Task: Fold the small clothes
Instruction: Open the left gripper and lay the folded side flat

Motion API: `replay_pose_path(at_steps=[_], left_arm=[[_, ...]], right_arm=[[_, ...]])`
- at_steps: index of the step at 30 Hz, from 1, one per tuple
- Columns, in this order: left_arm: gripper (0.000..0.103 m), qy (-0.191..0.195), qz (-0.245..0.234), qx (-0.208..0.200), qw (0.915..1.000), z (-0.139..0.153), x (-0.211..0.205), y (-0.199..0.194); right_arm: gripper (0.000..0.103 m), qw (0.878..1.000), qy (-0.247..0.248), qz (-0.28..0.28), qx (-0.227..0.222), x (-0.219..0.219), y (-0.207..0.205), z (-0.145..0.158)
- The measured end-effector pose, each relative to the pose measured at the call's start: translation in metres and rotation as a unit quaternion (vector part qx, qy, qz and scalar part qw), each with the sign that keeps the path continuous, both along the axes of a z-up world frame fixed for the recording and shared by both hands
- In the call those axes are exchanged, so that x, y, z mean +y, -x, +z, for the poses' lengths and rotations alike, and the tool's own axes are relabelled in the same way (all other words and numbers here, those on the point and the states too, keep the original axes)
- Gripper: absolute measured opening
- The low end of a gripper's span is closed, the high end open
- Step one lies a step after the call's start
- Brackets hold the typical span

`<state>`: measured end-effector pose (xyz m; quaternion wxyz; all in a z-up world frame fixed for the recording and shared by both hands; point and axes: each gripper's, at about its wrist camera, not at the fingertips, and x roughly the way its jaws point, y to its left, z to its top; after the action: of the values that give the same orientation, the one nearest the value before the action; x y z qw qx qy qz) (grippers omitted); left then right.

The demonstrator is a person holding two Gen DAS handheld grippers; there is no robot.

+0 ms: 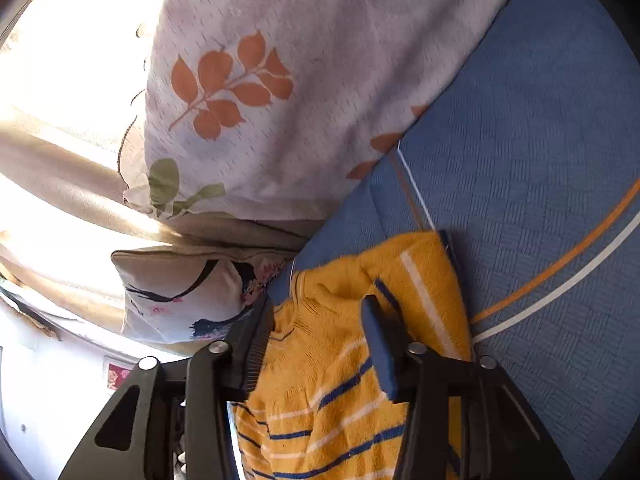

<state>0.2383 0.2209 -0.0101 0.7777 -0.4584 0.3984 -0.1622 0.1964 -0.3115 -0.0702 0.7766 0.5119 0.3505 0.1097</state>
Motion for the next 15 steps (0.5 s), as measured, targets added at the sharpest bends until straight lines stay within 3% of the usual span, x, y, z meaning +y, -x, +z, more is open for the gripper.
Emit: replay_pose_path(at_steps=[4,8,12,15], left_arm=[[0.052,-0.058,-0.018,-0.004,0.9982,0.012,-0.001,0.016],[0.052,-0.128,-0.055,-0.001,0.9903,0.013,-0.020,0.038],[0.052,-0.193,-0.084,-0.002,0.9776,0.007,-0.040,0.062],[0.052,-0.220,-0.083,0.015,0.9719,-0.005,-0.041,0.077]], right_arm=[[0.062,0.999,0.044,-0.002,-0.020,-0.004,0.016,0.030],[0.062,0.990,0.112,0.074,-0.033,0.034,0.021,0.051],[0.062,0.984,0.134,0.119,-0.001,0.069,0.009,0.033],[0.061,0.978,0.161,0.131,0.031,0.079,-0.003,0.011]])
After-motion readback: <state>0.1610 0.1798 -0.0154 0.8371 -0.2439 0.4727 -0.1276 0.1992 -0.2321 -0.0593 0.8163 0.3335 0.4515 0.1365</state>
